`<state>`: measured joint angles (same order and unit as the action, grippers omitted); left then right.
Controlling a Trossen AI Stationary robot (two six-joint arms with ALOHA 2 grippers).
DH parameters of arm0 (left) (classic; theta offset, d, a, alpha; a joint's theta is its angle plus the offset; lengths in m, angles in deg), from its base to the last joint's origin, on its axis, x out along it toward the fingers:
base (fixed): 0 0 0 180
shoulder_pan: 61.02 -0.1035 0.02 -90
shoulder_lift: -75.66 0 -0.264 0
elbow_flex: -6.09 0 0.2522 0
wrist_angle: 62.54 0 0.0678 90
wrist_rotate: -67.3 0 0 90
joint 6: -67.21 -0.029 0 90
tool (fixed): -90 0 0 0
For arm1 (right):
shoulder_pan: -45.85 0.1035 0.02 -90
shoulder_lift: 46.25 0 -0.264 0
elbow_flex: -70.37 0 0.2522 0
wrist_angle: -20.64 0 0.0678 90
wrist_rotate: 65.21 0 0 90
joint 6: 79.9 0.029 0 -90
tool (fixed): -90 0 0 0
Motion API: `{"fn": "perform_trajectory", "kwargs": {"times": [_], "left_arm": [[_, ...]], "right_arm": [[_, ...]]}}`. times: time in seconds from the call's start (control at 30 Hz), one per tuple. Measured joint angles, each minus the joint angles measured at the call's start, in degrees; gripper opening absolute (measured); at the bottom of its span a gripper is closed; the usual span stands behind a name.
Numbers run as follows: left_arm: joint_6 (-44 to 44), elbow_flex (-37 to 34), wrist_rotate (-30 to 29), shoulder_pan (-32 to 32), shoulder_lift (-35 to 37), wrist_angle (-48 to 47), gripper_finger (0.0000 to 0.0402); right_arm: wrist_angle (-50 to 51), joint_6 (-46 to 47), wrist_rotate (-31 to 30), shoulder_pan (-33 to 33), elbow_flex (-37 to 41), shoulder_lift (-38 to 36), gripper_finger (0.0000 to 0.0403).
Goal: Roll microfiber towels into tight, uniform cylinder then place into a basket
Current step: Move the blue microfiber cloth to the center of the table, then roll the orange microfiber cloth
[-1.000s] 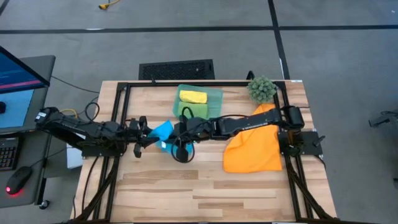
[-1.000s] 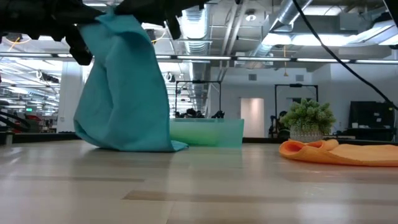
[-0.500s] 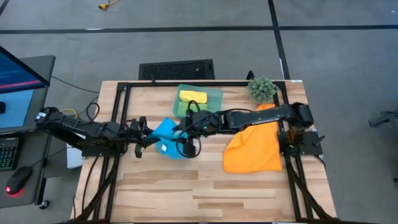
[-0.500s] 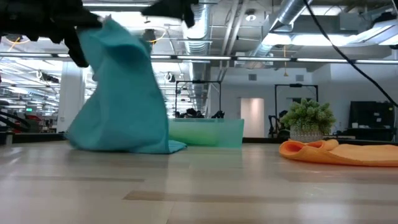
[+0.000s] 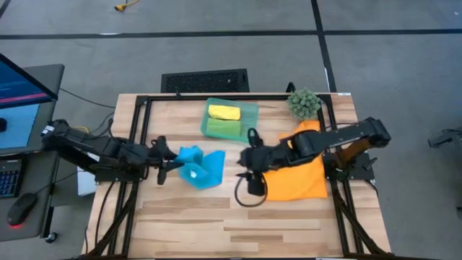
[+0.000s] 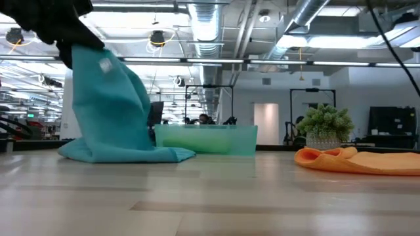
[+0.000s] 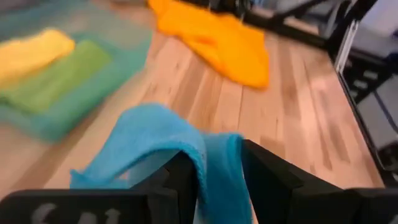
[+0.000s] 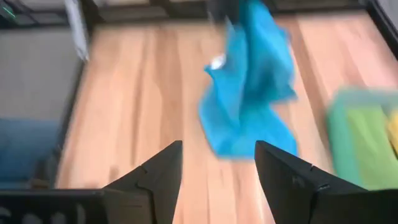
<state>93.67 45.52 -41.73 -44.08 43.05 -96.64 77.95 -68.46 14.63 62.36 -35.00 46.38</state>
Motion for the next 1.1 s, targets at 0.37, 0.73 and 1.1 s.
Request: {"fn": "perform_trajectory", "kwargs": {"times": [0.37,0.73,1.1], "left_arm": [[7.22,23.95,-1.88,0.34,-7.69,-32.27,0.0110],[0.40,15.08,-1.44,0.90,-14.49,-14.06,0.0110],[-7.26,6.74,6.09,4.10,-26.97,17.08,0.0110]], "right_arm": [[16.54,10.70,-14.80,9.06,0.95,4.46,0.0221],[36.47,24.27,-15.96,14.78,0.94,11.70,0.0221],[44.68,37.81,-21.41,19.92,5.87,12.58,0.0221]]}}
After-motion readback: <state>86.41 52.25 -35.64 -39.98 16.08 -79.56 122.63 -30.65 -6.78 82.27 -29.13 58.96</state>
